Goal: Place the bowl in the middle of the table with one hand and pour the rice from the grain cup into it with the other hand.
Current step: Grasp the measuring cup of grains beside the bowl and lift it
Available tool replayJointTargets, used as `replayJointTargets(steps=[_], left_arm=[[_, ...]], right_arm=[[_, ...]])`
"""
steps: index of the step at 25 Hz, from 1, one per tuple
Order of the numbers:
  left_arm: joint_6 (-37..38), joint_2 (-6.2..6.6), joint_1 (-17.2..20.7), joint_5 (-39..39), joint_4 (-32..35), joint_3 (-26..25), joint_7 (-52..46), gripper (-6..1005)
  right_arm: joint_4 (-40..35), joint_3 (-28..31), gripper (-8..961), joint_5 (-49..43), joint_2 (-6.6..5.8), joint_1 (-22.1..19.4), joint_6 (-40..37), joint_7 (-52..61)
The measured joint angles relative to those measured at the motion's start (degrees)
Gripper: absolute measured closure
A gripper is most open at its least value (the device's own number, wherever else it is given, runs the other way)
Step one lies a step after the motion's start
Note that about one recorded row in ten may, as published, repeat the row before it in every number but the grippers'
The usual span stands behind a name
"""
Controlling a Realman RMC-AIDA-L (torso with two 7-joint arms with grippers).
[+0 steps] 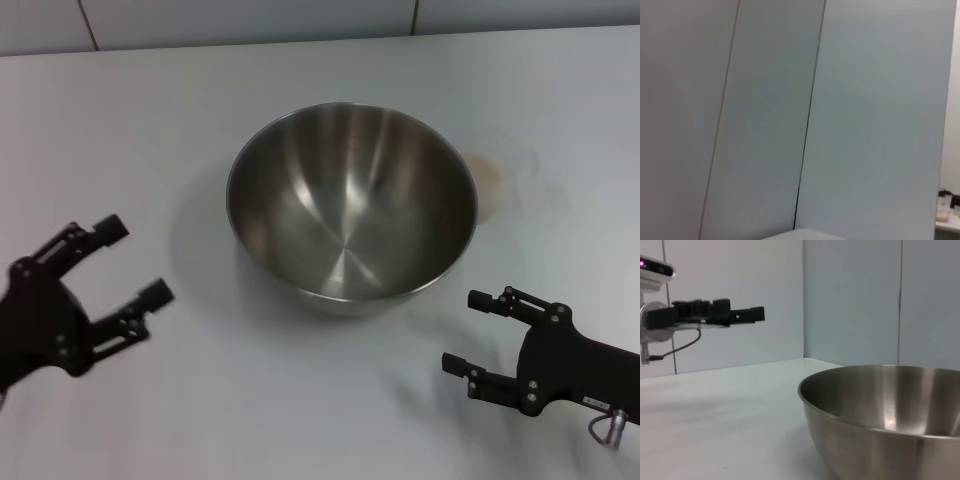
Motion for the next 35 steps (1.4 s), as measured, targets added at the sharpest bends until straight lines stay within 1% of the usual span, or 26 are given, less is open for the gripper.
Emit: replayJointTargets(steps=[1,3,6,9,14,27,29,31,34,35], left_arm=[[0.0,0.0,0.0,0.0,0.0,0.0,0.0,129],[-2.3,-1.43,0.2,0.4,-1.8,0.4,9.6,129],[-4.6,-2.1,0.4,0.6,-3.2,1.2,15.3,129],[-7.4,-2.07,0.1,1.3,-4.3,2.6,16.6,129],[-10.9,-2.1,-0.1,3.1,-4.6,2.8,17.5,129],[-11.4,-2.16,-0.1,3.1,-4.6,2.5,16.9,129],[-11.4,-2.16,-0.3,3.1,-4.6,2.5,16.8,129],[-11.5,-2.16,-0.4,3.1,-4.6,2.4,16.8,129],[-11.5,-2.17,-0.4,3.0,-4.5,2.3,16.6,130],[-11.5,-2.16,-0.4,2.9,-4.5,2.2,16.4,130]], right_arm=[[0.0,0.0,171,0.0,0.0,0.0,0.0,0.0],[0.0,0.4,171,0.0,0.0,-0.1,0.0,0.0],[0.1,0.6,170,0.0,0.0,-0.2,0.1,0.0],[0.1,0.6,170,0.0,0.0,-0.4,0.1,0.0],[0.1,0.7,170,0.0,0.0,-0.7,0.0,0.0],[1.6,2.5,170,0.0,0.1,-1.2,0.3,0.0],[2.8,4.9,170,0.0,0.17,-1.6,0.3,-0.6],[5.3,9.5,170,0.0,0.25,-2.5,0.1,-3.6],[11.3,19.4,170,0.0,0.35,-4.5,0.4,-11.7],[15.8,27.0,170,0.0,0.5,-6.1,1.0,-18.0]])
